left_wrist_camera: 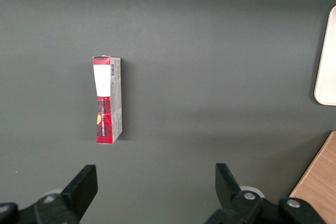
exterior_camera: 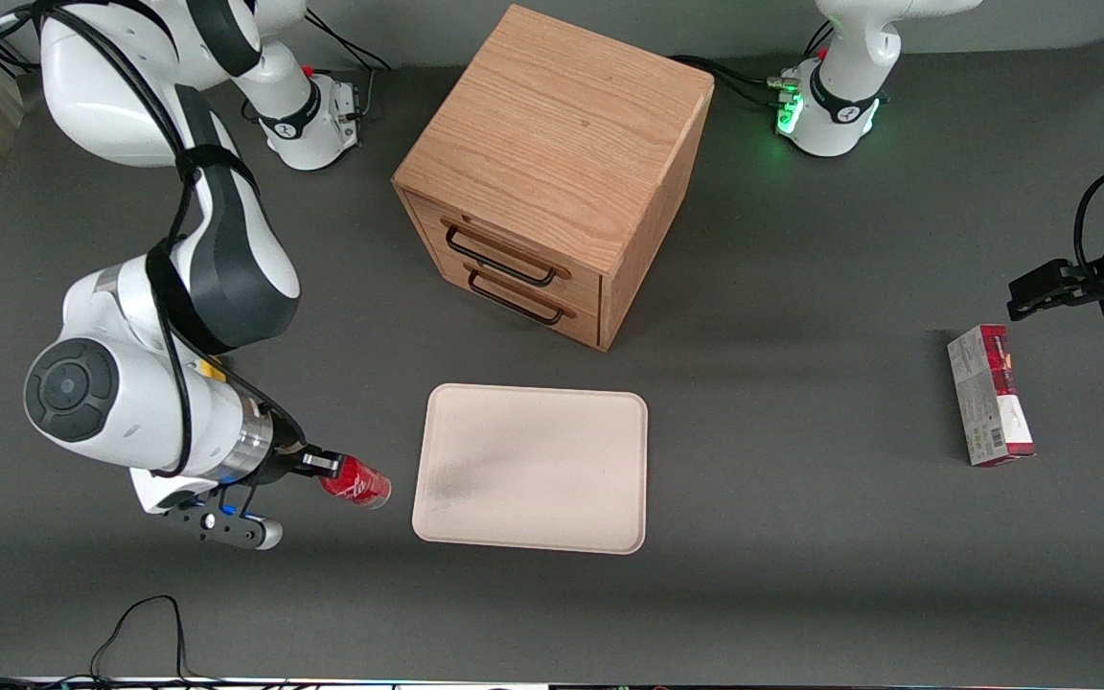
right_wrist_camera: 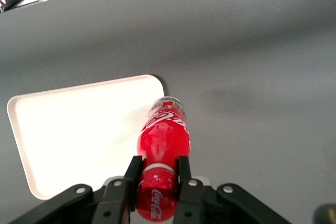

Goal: Place coke bottle on tray
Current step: 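Carry the bottle over to the cream tray's edge and lower it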

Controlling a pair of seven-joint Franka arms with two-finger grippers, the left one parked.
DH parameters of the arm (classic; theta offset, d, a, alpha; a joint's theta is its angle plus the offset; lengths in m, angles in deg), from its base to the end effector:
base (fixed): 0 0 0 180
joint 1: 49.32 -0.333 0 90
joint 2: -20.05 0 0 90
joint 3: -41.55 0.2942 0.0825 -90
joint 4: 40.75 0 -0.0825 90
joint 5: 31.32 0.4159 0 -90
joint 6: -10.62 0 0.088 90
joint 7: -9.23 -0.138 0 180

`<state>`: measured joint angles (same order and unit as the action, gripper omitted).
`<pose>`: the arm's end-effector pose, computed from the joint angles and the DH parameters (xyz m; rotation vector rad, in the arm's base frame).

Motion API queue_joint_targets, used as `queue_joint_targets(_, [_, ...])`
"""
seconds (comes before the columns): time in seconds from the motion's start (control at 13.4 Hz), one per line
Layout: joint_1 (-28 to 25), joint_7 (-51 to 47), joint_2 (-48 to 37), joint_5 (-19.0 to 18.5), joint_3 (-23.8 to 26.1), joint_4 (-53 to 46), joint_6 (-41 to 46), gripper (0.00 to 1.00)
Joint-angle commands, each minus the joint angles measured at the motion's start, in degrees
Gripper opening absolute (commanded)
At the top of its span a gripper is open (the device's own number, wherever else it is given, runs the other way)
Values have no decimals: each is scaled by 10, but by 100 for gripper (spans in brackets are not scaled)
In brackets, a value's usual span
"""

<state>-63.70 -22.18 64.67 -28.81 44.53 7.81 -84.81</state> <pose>0.7456 0.2239 0.4101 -3.0255 0.4020 -0.0059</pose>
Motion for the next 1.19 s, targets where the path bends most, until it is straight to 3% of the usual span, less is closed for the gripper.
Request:
queue_joint_targets(0.0, [-15, -44, 36, 1, 1, -32, -34, 0])
queue_joint_targets(0.45, [-44, -118, 84, 1, 1, -32, -95, 0])
queue_joint_targets(1.12, [-50, -120, 108, 3, 3, -24, -71, 0])
